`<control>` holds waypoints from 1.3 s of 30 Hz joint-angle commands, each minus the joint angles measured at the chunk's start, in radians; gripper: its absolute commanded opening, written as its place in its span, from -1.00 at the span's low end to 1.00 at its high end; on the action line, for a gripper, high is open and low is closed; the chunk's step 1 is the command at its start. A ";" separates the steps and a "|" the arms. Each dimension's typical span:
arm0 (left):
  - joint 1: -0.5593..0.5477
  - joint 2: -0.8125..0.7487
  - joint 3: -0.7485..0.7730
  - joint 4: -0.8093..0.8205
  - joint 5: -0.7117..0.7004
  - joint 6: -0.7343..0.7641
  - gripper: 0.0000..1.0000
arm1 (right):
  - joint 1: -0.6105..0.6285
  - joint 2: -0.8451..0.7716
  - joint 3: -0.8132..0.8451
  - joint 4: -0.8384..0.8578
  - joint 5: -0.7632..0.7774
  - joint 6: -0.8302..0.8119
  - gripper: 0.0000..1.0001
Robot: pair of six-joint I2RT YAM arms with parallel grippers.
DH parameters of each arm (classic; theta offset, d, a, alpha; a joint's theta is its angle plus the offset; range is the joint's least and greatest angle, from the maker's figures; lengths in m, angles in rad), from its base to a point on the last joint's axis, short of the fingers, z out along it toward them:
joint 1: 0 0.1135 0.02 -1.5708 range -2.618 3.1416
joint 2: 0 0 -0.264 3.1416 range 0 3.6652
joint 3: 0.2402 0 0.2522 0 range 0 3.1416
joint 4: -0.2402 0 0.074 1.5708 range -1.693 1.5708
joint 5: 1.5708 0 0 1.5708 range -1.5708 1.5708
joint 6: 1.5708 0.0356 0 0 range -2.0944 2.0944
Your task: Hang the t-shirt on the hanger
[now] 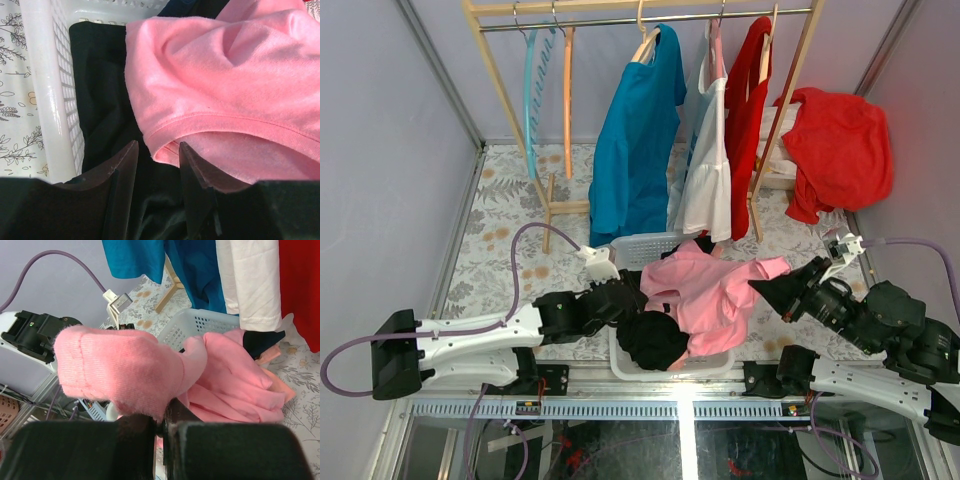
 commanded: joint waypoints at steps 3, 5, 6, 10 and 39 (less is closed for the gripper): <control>0.005 0.027 -0.020 0.015 -0.045 0.008 -0.25 | 0.002 -0.018 0.000 0.025 0.047 -0.009 -1.00; 0.006 0.044 -0.013 0.017 -0.048 0.011 -0.26 | 0.004 -0.022 -0.001 0.029 0.046 -0.007 -1.00; 0.005 0.055 -0.011 0.020 -0.051 0.014 -0.26 | 0.003 -0.022 -0.002 0.030 0.047 -0.007 -1.00; 0.005 0.088 0.001 0.031 -0.054 0.026 -0.28 | 0.002 -0.015 -0.003 0.030 0.046 -0.008 -1.00; 0.103 -0.092 0.261 -0.191 -0.191 0.202 -1.00 | 0.003 -0.013 -0.031 0.054 0.019 0.012 -1.00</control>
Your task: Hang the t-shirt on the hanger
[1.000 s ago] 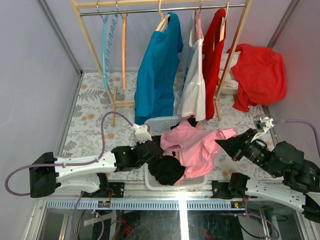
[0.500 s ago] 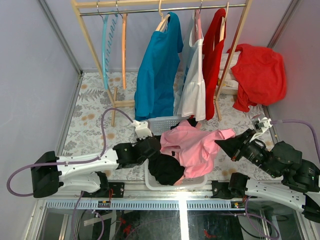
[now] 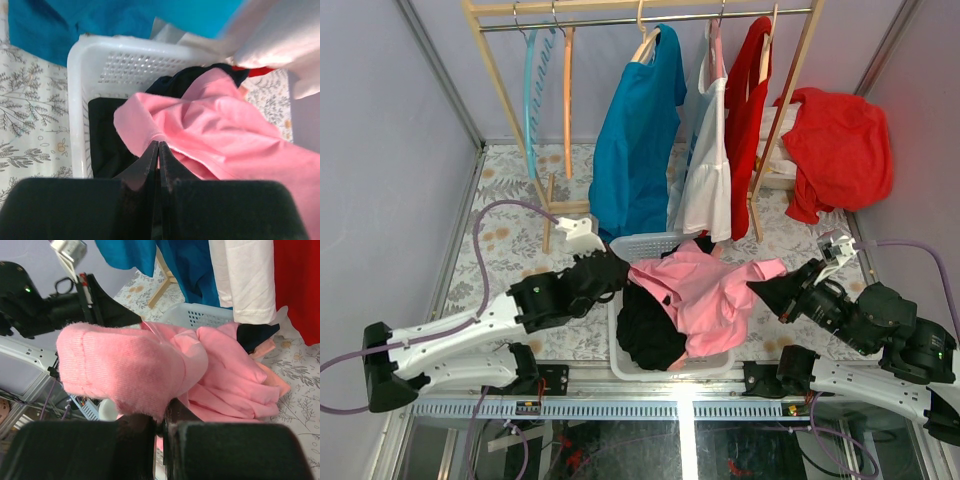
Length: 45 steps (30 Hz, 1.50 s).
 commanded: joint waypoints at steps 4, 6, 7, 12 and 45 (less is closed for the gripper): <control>0.014 -0.070 0.150 -0.101 -0.109 0.092 -1.00 | 0.003 0.012 0.008 0.063 -0.019 0.014 -1.00; 0.015 -0.076 0.202 -0.114 -0.124 0.116 -1.00 | 0.003 0.019 0.011 0.064 -0.028 0.015 -1.00; 0.016 -0.075 0.227 -0.121 -0.130 0.128 -1.00 | 0.002 0.020 0.012 0.065 -0.035 0.017 -1.00; 0.018 -0.068 0.358 -0.143 -0.156 0.206 -1.00 | 0.003 0.040 0.005 0.072 -0.087 0.025 -0.95; 0.004 -0.070 -0.096 0.096 0.258 0.016 -0.85 | 0.002 0.026 0.064 -0.036 0.079 0.059 -1.00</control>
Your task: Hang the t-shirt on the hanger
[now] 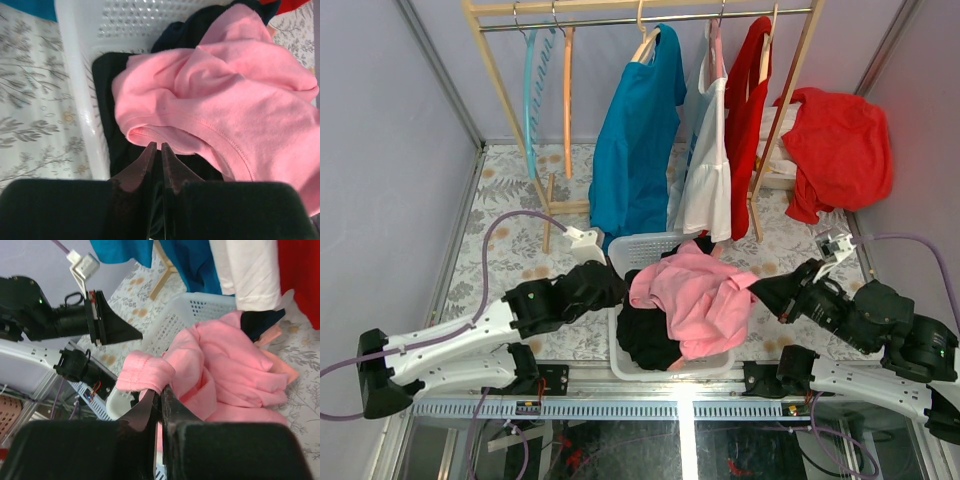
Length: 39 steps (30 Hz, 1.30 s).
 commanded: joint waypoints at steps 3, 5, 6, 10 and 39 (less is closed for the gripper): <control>-0.035 0.040 -0.057 0.227 0.096 -0.064 -0.69 | 0.002 0.006 0.035 0.031 0.106 -0.029 -1.00; -0.057 0.064 -0.059 0.245 0.083 -0.066 -0.56 | 0.003 0.016 0.038 0.032 0.112 -0.035 -1.00; -0.059 0.085 -0.054 0.248 0.084 -0.063 -0.54 | 0.002 0.017 0.040 0.031 0.114 -0.037 -1.00; -0.064 0.148 -0.040 0.258 0.092 -0.055 -0.49 | 0.003 -0.002 0.048 0.033 0.116 -0.051 -1.00; -0.070 0.300 -0.007 0.326 0.029 -0.010 -0.57 | 0.004 -0.048 0.051 0.003 0.131 -0.066 -1.00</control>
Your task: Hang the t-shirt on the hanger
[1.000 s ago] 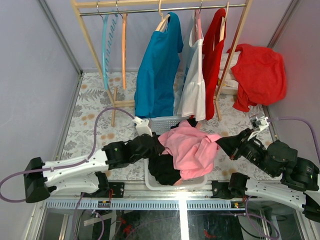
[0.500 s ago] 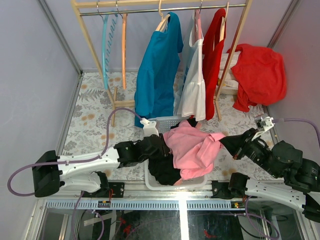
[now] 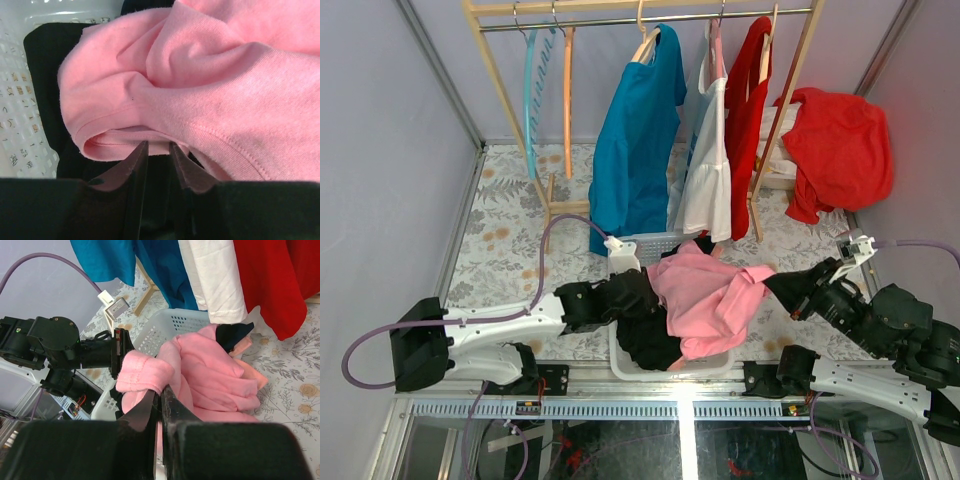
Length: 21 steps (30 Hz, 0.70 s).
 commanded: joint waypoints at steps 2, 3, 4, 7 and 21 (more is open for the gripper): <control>-0.004 -0.001 0.047 0.034 -0.058 0.022 -0.70 | 0.003 -0.009 0.014 0.033 0.027 -0.005 -1.00; -0.004 -0.004 0.052 0.025 -0.065 0.023 -0.77 | 0.003 -0.008 0.013 0.035 0.026 -0.006 -1.00; -0.005 -0.009 0.056 0.013 -0.077 0.024 -0.81 | 0.004 -0.009 0.013 0.036 0.024 -0.007 -1.00; -0.002 -0.040 0.071 -0.024 -0.105 0.031 -0.91 | 0.003 -0.011 0.012 0.040 0.021 -0.004 -1.00; 0.029 -0.162 0.111 -0.142 -0.099 0.072 -0.79 | 0.003 0.016 0.010 0.068 0.020 -0.005 -1.00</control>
